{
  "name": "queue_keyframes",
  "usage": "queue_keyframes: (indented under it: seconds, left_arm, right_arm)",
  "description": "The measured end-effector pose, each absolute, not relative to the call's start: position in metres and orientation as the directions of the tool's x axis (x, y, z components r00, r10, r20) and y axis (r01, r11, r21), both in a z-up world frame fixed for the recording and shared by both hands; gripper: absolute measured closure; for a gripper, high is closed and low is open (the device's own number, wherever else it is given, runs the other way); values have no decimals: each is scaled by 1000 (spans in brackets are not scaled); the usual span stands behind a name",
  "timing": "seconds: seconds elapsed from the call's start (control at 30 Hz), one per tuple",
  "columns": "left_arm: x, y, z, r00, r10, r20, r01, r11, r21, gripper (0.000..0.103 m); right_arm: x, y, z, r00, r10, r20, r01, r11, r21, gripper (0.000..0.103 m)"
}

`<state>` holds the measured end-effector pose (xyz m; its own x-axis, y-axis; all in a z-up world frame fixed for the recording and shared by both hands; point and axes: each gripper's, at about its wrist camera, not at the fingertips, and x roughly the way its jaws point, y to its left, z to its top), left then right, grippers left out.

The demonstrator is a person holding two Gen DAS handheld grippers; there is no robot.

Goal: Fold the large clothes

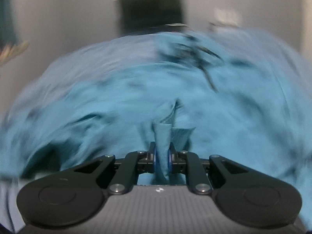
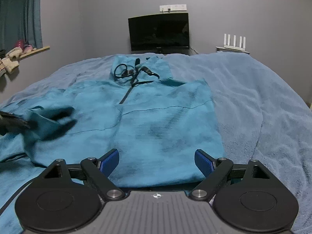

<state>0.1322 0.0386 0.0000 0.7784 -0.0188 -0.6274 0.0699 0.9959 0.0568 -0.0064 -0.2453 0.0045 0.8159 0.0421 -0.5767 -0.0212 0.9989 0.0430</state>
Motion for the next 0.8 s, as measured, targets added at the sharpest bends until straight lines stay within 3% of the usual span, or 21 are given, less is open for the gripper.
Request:
queue_keyframes:
  seconds: [0.13,0.23,0.37,0.43,0.57,0.7,0.8]
  left_arm:
    - [135,93,-1,729,-25,-684,-66,992,-107,92]
    - [141,104,-9,678,0,-735,-96,991,-88,78]
    - [139,109,-1,676,198,-710,-226,973,56,34]
    - [132,119,10,704,241,-668,-274,960,57,32]
    - [129,124,29,782,52,-621,-156,981,-114,32]
    - [140,92,11,742,-105,-662,43,993,-110,32]
    - [149,76,-19,673,-115,-731,86,993,-77,32]
  right_arm:
    - [9,-242,-6,796,35,-605,6,998,66,17]
    - [18,-238,-11,782,29,-622,13,998,63,17]
    - [23,-238,-18,763,6,-647,34,998,50,17]
    - [23,-239,-17,765,-9,-644,47,998,42,17]
    - [27,-234,-9,809,-1,-588,22,999,28,17]
    - [45,-225,-7,803,18,-596,0,1000,29,23]
    - [61,-222,-17,774,15,-633,6,1000,31,23]
